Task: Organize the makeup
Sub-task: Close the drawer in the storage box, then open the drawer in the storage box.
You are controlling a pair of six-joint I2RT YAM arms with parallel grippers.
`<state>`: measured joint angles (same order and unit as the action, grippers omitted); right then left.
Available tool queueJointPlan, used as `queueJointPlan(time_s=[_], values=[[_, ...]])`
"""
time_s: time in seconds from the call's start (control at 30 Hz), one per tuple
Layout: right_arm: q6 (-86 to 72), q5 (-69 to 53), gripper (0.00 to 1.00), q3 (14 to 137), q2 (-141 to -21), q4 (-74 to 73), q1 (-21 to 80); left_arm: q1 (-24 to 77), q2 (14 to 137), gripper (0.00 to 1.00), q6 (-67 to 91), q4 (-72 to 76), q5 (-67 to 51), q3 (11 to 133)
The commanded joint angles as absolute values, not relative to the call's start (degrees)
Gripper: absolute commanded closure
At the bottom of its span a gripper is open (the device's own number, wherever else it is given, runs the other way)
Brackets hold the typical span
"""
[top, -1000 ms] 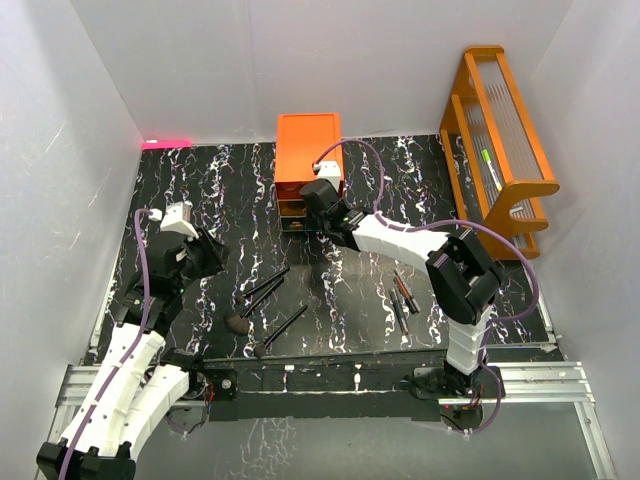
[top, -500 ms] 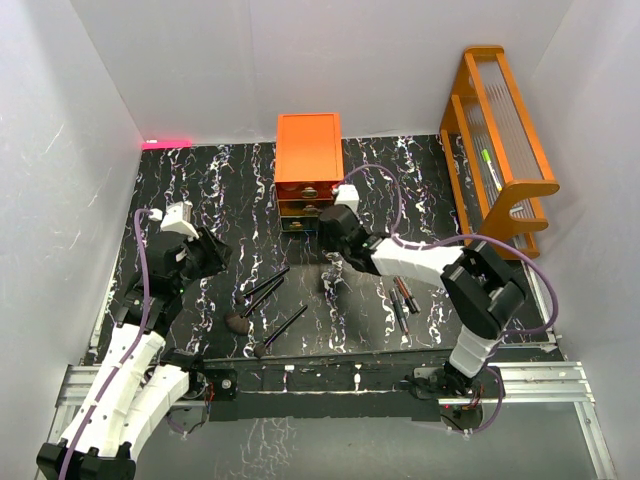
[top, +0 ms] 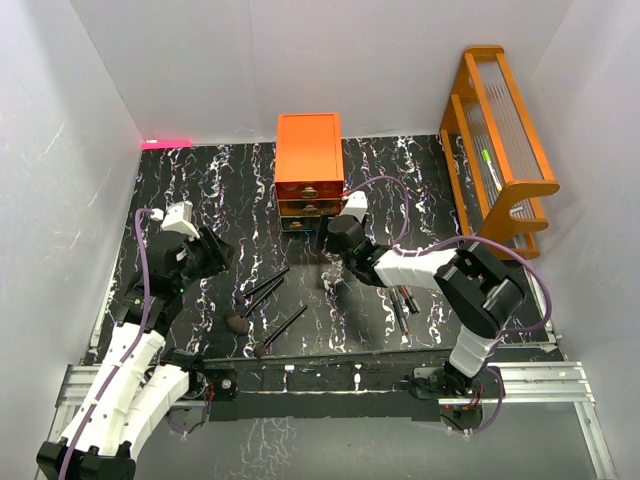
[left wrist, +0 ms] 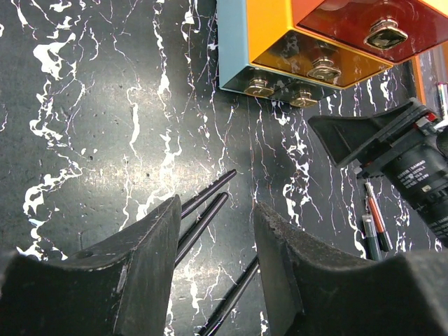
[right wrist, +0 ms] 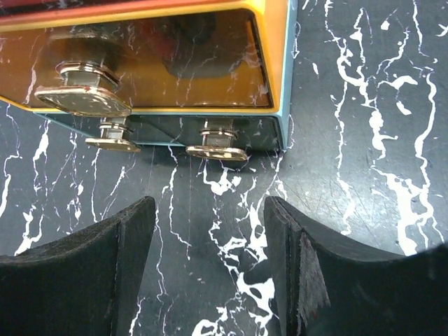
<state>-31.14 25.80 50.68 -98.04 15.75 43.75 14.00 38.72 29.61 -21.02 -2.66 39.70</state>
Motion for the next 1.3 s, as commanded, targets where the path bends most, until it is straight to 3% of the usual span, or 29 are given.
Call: queueJointPlan(time_s=[0.0,1.13,1.27], values=[[-29.0,28.1,0.34,51.8,-101.9,25.8,43.6,13.7,37.9,0.55,29.8,-20.8,-3.0,39.5],[-25.9,32.3,0.37,53.9,-112.2,37.9,43.4,13.8,38.7,0.55,29.7,-20.5,-3.9,39.5],[-25.9,32.0,0.46,54.5,-112.9,37.8,43.2,13.7,38.7,0.55,29.7,-20.6,-3.9,39.5]])
